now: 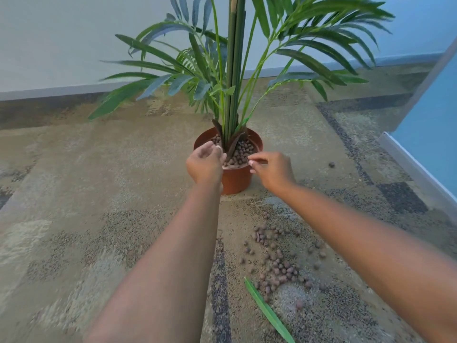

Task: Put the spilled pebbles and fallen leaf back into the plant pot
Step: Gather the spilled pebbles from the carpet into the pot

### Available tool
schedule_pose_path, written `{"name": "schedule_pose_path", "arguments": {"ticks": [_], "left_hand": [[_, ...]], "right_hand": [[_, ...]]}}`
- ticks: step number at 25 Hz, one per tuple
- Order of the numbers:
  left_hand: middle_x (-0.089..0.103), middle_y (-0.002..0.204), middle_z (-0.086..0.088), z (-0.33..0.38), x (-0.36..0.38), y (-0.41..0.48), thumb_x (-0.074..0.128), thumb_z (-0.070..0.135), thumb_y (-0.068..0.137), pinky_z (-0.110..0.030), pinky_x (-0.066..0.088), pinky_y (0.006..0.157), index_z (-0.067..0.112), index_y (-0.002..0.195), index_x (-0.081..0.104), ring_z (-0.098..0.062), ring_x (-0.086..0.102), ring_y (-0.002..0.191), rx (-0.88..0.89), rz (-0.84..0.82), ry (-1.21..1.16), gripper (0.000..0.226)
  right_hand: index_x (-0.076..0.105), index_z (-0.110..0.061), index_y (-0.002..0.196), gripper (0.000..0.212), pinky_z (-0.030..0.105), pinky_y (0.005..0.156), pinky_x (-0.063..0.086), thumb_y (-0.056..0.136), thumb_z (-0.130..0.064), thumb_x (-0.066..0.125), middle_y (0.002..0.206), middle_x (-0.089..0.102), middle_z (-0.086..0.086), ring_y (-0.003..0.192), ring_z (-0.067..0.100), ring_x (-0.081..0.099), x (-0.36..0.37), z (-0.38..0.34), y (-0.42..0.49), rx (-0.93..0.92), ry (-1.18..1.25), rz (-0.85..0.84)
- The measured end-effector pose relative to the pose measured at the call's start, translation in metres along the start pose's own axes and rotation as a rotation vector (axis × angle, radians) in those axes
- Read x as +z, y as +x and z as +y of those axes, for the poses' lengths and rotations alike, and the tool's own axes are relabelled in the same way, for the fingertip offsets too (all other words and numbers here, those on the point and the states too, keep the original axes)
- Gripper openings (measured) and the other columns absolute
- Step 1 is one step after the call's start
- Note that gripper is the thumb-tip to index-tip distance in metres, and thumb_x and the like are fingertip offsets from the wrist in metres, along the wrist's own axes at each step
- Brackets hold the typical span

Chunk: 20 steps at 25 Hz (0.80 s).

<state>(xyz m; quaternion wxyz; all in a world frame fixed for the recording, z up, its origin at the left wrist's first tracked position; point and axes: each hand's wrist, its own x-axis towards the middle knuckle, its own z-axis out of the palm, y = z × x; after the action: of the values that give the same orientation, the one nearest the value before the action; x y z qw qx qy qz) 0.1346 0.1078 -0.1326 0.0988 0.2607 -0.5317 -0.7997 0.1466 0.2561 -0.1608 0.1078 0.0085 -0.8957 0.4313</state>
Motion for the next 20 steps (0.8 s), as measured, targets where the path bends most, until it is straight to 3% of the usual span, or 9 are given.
{"name": "schedule_pose_path", "arguments": {"ticks": [2, 4, 7, 9, 11, 14, 17, 19, 20], "left_hand": [[0.073, 0.087, -0.005, -0.015, -0.023, -0.025, 0.075, 0.0, 0.08, -0.022, 0.06, 0.067, 0.008, 0.093, 0.071, -0.015, 0.073, 0.077, 0.069, 0.021, 0.013, 0.015], [0.074, 0.074, 0.003, -0.048, -0.056, -0.056, 0.078, 0.011, 0.077, -0.015, 0.055, 0.059, 0.017, 0.082, 0.071, -0.012, 0.072, 0.07, 0.11, -0.019, 0.253, 0.011], [0.073, 0.083, 0.003, -0.113, -0.112, -0.1, 0.083, 0.023, 0.069, -0.015, 0.054, 0.054, 0.02, 0.092, 0.069, -0.01, 0.071, 0.067, -0.054, -0.289, 0.614, 0.027], [0.066, 0.105, 0.012, -0.148, -0.139, -0.113, 0.084, 0.035, 0.064, -0.016, 0.054, 0.07, 0.03, 0.109, 0.067, 0.0, 0.065, 0.084, -0.009, -0.484, 0.939, 0.048], [0.05, 0.128, 0.019, -0.165, -0.146, -0.114, 0.082, 0.041, 0.069, -0.023, 0.048, 0.095, 0.033, 0.129, 0.056, 0.0, 0.053, 0.108, 0.153, -0.545, 1.175, 0.066], [0.033, 0.138, 0.021, -0.166, -0.136, -0.111, 0.08, 0.039, 0.074, -0.03, 0.047, 0.1, 0.031, 0.141, 0.044, -0.006, 0.049, 0.116, 0.209, -0.574, 1.212, 0.076], [0.04, 0.124, 0.014, -0.164, -0.13, -0.108, 0.079, 0.04, 0.074, -0.03, 0.051, 0.097, 0.035, 0.131, 0.053, -0.01, 0.053, 0.107, 0.235, -0.614, 1.28, 0.064], [0.044, 0.111, 0.011, -0.161, -0.131, -0.108, 0.079, 0.039, 0.075, -0.033, 0.05, 0.097, 0.039, 0.123, 0.061, -0.011, 0.049, 0.104, 0.25, -0.649, 1.302, 0.051], [0.046, 0.107, 0.01, -0.161, -0.131, -0.108, 0.079, 0.037, 0.076, -0.034, 0.05, 0.097, 0.039, 0.122, 0.062, -0.012, 0.049, 0.103, 0.259, -0.677, 1.306, 0.049]], "right_hand": [[0.069, -0.015, 0.111, 0.022, 0.028, 0.078, 0.059, 0.089, -0.017, 0.066, 0.104, 0.073, 0.003, 0.081, 0.008, 0.068, -0.016, 0.016, -0.031, -0.085, -0.114, -0.064], [0.07, -0.021, 0.107, 0.019, 0.022, 0.076, 0.056, 0.088, -0.022, 0.065, 0.1, 0.072, -0.001, 0.08, 0.006, 0.064, -0.032, 0.035, -0.068, -0.111, -0.231, -0.152], [0.069, -0.033, 0.101, 0.018, 0.026, 0.082, 0.055, 0.083, -0.037, 0.067, 0.1, 0.07, -0.01, 0.08, 0.001, 0.06, -0.041, 0.064, -0.127, 0.008, -0.384, -0.327], [0.064, -0.041, 0.108, 0.031, 0.027, 0.091, 0.05, 0.078, -0.05, 0.063, 0.115, 0.064, -0.013, 0.096, 0.002, 0.06, -0.034, 0.078, -0.163, 0.041, -0.517, -0.483], [0.056, -0.042, 0.121, 0.048, 0.03, 0.098, 0.044, 0.074, -0.053, 0.063, 0.124, 0.056, -0.015, 0.116, 0.008, 0.052, -0.026, 0.088, -0.188, 0.024, -0.609, -0.582], [0.051, -0.038, 0.129, 0.055, 0.027, 0.102, 0.037, 0.077, -0.045, 0.069, 0.122, 0.051, -0.015, 0.121, 0.009, 0.044, -0.018, 0.096, -0.198, 0.011, -0.628, -0.569], [0.049, -0.039, 0.131, 0.051, 0.025, 0.101, 0.039, 0.083, -0.038, 0.067, 0.122, 0.051, -0.015, 0.112, 0.003, 0.044, -0.015, 0.093, -0.197, -0.008, -0.534, -0.555], [0.048, -0.041, 0.132, 0.049, 0.02, 0.092, 0.048, 0.086, -0.036, 0.065, 0.123, 0.048, -0.016, 0.099, -0.005, 0.042, -0.013, 0.089, -0.198, -0.027, -0.467, -0.588], [0.049, -0.042, 0.131, 0.046, 0.014, 0.079, 0.053, 0.088, -0.036, 0.063, 0.123, 0.046, -0.016, 0.089, -0.006, 0.047, -0.013, 0.089, -0.198, -0.036, -0.44, -0.609]]}}
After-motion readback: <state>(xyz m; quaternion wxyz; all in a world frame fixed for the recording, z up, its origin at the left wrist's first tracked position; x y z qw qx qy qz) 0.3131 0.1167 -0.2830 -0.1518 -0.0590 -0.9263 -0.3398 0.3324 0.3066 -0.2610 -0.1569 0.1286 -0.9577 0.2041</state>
